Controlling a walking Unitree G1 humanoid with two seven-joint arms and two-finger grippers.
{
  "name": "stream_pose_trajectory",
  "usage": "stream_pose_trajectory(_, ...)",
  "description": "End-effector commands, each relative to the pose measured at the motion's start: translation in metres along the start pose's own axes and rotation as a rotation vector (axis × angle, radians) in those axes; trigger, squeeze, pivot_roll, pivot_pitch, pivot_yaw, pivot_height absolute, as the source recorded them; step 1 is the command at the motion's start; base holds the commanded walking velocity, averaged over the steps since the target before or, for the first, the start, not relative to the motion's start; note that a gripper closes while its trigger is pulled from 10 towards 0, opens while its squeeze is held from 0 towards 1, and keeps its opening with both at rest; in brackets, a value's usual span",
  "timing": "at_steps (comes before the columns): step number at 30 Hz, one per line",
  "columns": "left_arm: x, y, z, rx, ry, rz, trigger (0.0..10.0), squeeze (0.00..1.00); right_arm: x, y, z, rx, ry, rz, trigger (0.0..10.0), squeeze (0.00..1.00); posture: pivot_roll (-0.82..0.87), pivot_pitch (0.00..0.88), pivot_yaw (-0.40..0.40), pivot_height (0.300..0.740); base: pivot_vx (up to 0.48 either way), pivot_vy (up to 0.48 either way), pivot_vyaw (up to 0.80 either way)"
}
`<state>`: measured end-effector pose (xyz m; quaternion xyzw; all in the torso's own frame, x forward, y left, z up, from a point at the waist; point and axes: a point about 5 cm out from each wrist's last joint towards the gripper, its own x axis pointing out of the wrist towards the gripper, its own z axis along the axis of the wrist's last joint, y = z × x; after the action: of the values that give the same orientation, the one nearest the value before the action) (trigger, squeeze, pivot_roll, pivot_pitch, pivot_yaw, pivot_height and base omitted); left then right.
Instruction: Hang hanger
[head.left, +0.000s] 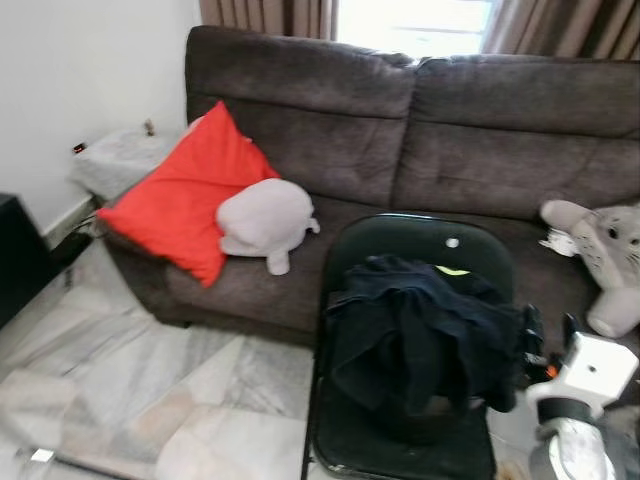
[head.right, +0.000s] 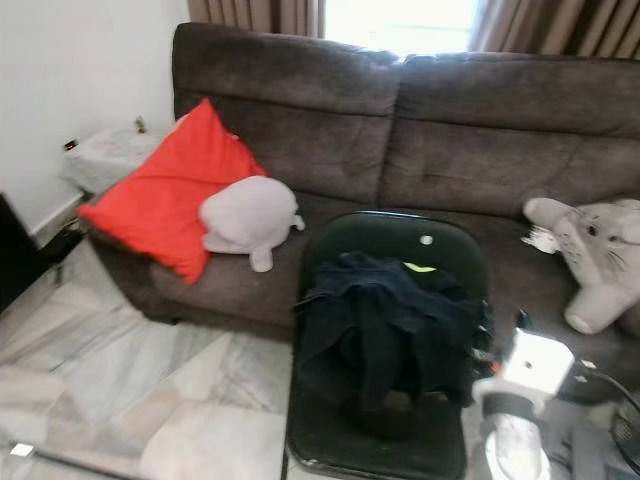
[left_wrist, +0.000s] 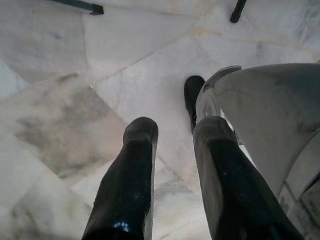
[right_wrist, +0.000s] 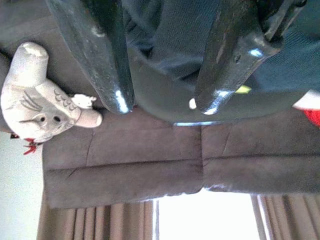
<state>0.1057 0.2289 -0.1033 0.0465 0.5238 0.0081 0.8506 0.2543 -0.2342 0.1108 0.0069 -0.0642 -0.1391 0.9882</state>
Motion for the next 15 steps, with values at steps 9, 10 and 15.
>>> stream_pose_trajectory(9, 0.002, -0.004, 0.006, 0.046, -0.012, -0.027, 10.0, 0.0, -0.015, -0.014, 0.005, -0.088, -0.017, -0.06, 10.0, 0.0, -0.01, 0.0, 0.003, 0.74, 0.066, 0.0, 0.0)
stream_pose_trajectory(10, 0.002, -0.004, 0.006, 0.048, -0.011, -0.027, 10.0, 0.0, -0.016, -0.014, 0.006, -0.096, -0.021, -0.063, 10.0, 0.0, -0.01, 0.0, 0.004, 0.74, 0.0, 0.0, 0.0)
stream_pose_trajectory(15, 0.002, -0.003, 0.006, 0.054, -0.01, -0.03, 10.0, 0.0, -0.031, -0.013, 0.014, -0.221, -0.033, -0.025, 10.0, 0.0, -0.02, 0.0, 0.006, 0.74, 0.0, 0.0, 0.0)
